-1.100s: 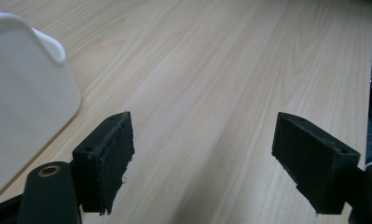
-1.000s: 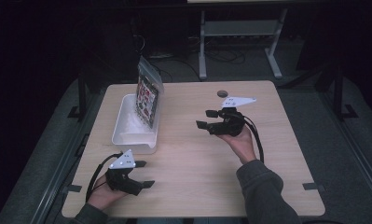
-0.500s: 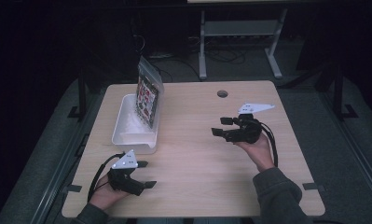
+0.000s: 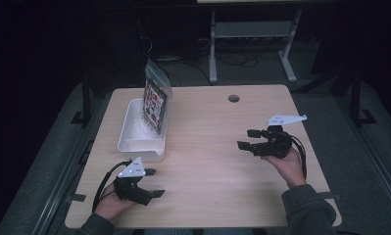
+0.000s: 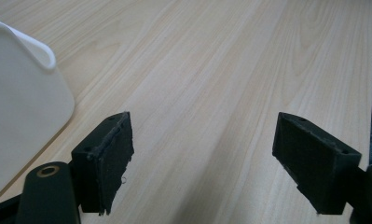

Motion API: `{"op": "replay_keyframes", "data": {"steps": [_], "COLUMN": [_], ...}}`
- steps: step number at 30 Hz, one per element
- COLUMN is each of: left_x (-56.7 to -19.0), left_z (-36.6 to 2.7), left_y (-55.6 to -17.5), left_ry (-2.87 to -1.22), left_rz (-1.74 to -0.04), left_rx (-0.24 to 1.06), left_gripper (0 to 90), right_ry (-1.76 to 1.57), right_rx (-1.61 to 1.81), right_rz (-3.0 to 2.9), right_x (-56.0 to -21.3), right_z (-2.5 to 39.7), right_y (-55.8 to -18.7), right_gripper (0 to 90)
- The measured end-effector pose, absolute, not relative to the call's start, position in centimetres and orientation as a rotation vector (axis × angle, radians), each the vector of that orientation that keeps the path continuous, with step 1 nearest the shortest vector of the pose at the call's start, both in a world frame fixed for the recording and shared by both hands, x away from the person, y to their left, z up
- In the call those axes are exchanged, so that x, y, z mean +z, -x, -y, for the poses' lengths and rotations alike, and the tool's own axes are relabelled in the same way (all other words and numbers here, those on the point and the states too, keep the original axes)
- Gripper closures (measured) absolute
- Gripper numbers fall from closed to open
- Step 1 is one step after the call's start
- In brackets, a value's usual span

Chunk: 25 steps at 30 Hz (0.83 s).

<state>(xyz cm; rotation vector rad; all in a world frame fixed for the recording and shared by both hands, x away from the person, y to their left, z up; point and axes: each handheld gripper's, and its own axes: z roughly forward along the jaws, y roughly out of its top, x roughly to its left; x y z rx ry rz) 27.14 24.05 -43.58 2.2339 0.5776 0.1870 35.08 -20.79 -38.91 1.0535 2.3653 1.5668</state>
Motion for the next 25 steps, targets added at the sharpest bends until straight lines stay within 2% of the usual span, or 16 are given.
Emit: {"op": "replay_keyframes", "data": {"steps": [12, 15, 25], "left_x": [-43.6, -43.6, -43.6], "left_z": [-24.1, -24.1, -24.2], "left_y": [-27.2, -27.2, -27.1], "left_ry": [-2.238, -2.240, -2.242], "left_rz": [-0.576, -0.574, -0.571], "left_rx": [0.194, 0.194, 0.190], "left_gripper": [19.7, 19.9, 20.3], "right_ry": [-1.096, -1.108, -1.165], "right_rx": [1.533, 1.532, 1.503], "right_rz": [-2.369, -2.379, -2.370], "right_x": [-40.2, -41.0, -44.1], "right_z": [22.6, 22.8, 23.0], "right_y": [-32.7, -31.9, -29.3], "right_gripper": [26.0, 27.4, 24.3]}}
